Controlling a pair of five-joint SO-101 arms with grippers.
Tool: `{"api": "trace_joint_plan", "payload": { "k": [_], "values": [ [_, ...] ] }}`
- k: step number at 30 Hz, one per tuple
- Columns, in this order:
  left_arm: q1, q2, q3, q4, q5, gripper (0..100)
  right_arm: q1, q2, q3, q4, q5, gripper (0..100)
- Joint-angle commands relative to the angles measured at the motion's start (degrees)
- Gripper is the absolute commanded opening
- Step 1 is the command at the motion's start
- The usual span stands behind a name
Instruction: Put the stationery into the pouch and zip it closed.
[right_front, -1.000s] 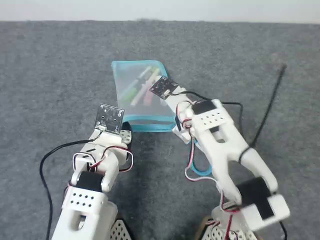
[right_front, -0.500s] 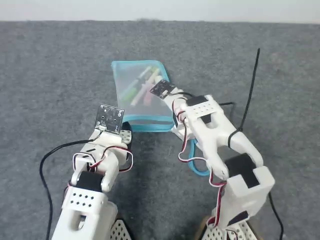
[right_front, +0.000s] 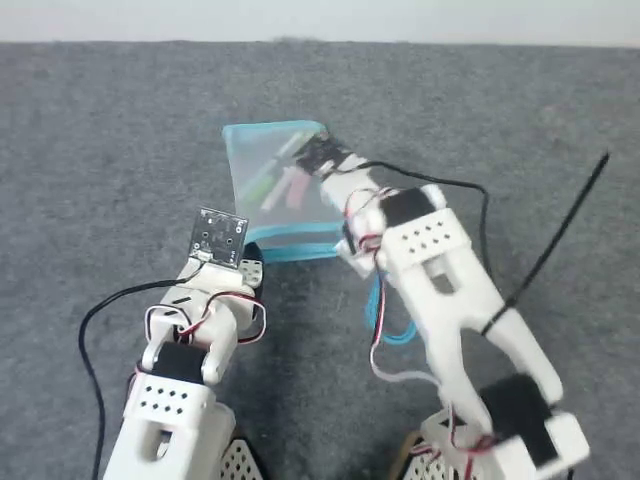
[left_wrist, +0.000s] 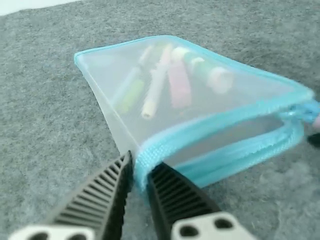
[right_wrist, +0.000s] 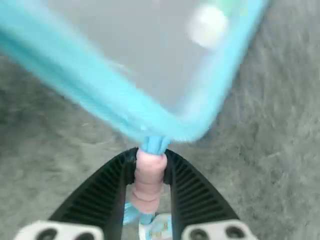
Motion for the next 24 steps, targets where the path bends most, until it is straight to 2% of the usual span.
{"api": "trace_joint_plan", "payload": {
  "k": [1, 8, 15, 19, 24],
  "values": [
    [0.0, -0.4, -3.3, 0.5, -0.4, 1, -5.3, -8.3, -3.1, 3.3, -0.5, 0.6],
    [0.2, -0.4, -3.2, 0.5, -0.4, 1, -15.2, -18.7, -3.0, 7.4, -0.5, 0.6],
    [0.1, -0.4, -3.2, 1.3, -0.3, 1, -23.2, -21.1, -3.4, 8.6, -0.4, 0.6],
    [-1.6, -0.4, -3.3, 1.2, -0.1, 1, -20.9, -21.1, -3.7, 9.5, -0.4, 0.6],
    [-9.0, -0.4, -5.1, 1.3, 2.0, 1, -18.2, -24.9, -4.1, 11.9, 1.2, 0.6]
  ]
}}
